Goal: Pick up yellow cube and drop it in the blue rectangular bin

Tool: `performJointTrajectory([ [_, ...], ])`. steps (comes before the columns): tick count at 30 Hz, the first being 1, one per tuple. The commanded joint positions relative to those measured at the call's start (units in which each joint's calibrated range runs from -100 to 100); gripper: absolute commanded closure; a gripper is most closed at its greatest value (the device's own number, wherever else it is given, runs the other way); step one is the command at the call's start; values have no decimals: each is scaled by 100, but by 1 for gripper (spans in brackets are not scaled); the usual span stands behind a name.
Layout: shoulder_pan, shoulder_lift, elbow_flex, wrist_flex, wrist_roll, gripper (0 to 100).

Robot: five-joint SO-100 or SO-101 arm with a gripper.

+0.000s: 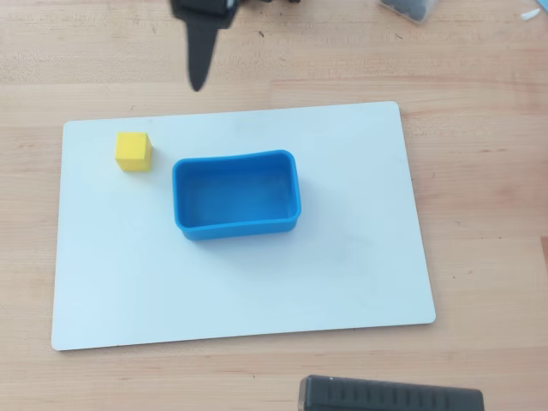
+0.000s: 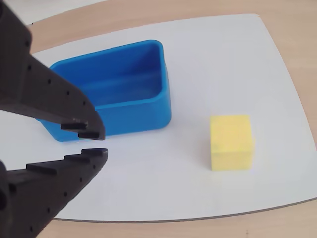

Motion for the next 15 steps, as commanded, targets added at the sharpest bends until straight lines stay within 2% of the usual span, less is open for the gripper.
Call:
performJointTrajectory([
  [1,417,1742,-2263,519,259,100],
  [8,614,3210,-3563,973,728,100],
  [15,1300,4882,-5145,1312,1153,100],
])
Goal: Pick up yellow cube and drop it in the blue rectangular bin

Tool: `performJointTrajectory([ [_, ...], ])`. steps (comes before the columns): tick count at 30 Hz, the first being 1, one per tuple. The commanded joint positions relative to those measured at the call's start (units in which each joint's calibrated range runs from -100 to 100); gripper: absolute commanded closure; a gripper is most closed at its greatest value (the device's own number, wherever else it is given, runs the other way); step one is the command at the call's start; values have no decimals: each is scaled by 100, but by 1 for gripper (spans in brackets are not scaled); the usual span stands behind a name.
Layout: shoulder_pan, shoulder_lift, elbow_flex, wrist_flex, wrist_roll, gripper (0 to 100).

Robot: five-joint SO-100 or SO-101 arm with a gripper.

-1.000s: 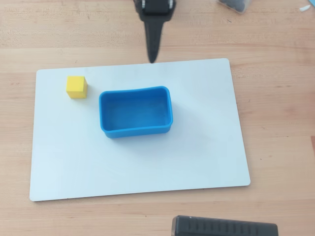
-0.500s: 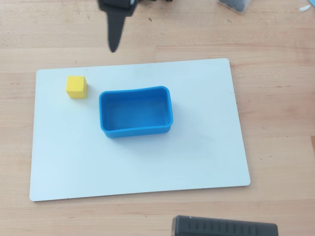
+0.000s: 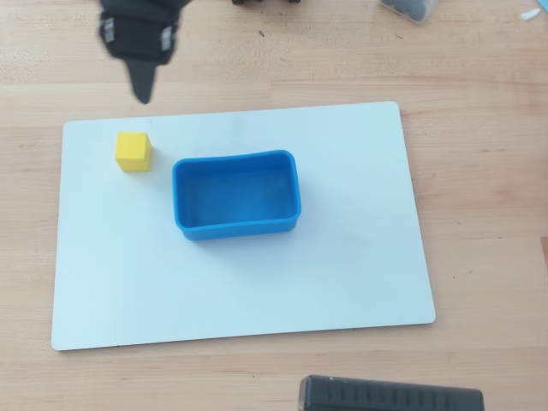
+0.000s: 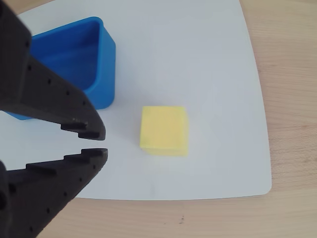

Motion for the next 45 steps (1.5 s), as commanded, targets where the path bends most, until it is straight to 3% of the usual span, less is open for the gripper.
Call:
performJointTrajectory([
  [1,486,1096,-1898,296,400,100],
  [15,40,2210,-2543,395,542,99],
  [20,237,2229,-2552,395,498,86],
  [27,315,2229,-2252,453,459,81],
  [45,366,2312,-1188,-150,278,80],
])
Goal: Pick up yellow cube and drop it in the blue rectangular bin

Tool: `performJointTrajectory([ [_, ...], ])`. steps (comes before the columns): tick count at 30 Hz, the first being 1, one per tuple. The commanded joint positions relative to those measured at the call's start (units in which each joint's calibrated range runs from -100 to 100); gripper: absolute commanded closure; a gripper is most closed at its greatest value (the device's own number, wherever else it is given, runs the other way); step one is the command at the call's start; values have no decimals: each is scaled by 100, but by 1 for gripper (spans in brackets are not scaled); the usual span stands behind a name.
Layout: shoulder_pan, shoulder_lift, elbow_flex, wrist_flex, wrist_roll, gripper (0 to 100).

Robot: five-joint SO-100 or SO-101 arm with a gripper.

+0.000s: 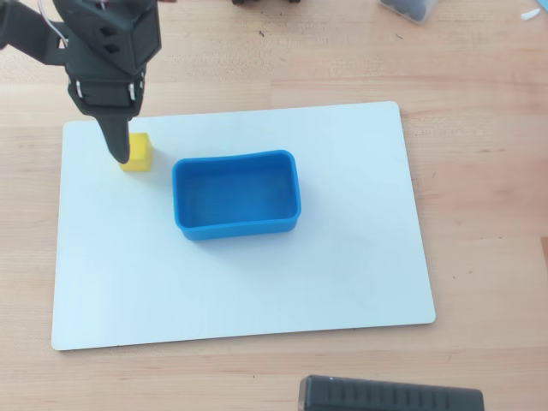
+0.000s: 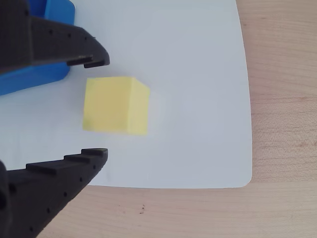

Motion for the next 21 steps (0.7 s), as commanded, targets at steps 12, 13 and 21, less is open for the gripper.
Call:
performJointTrajectory([
  [12,-246,356,216,-636,-195,80],
  [13,-263,384,216,-678,-205,80],
  [21,-306,607,179,-826,-230,80],
])
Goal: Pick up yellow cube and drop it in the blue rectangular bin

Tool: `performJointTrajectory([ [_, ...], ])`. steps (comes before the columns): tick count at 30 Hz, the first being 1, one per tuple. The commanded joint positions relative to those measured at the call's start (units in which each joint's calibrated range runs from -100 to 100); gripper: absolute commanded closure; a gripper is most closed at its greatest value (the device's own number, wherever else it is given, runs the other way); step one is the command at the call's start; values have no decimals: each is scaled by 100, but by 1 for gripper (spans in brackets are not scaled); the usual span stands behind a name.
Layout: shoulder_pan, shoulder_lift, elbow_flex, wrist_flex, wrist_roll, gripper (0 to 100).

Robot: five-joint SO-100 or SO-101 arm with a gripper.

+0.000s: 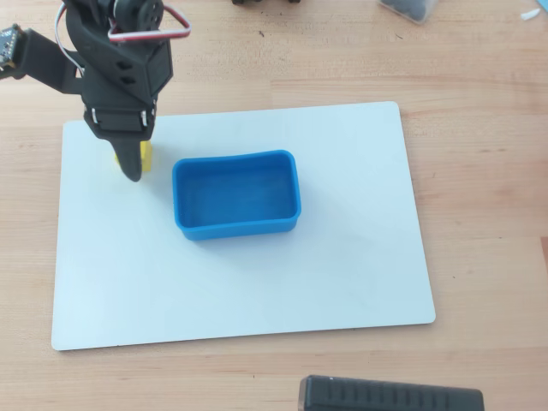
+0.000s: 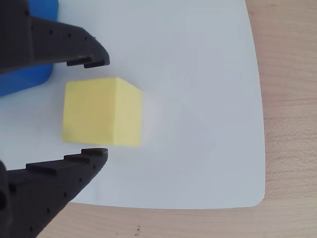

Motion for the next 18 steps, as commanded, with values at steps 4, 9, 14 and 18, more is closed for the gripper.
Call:
performJointTrajectory([
  [4,-172,-3,-57,-119,-54,86],
  [9,-189,44,-57,-161,-59,93],
  [14,-129,25,-130,-119,-83,94],
  [18,-163,-114,-521,285,-171,94],
])
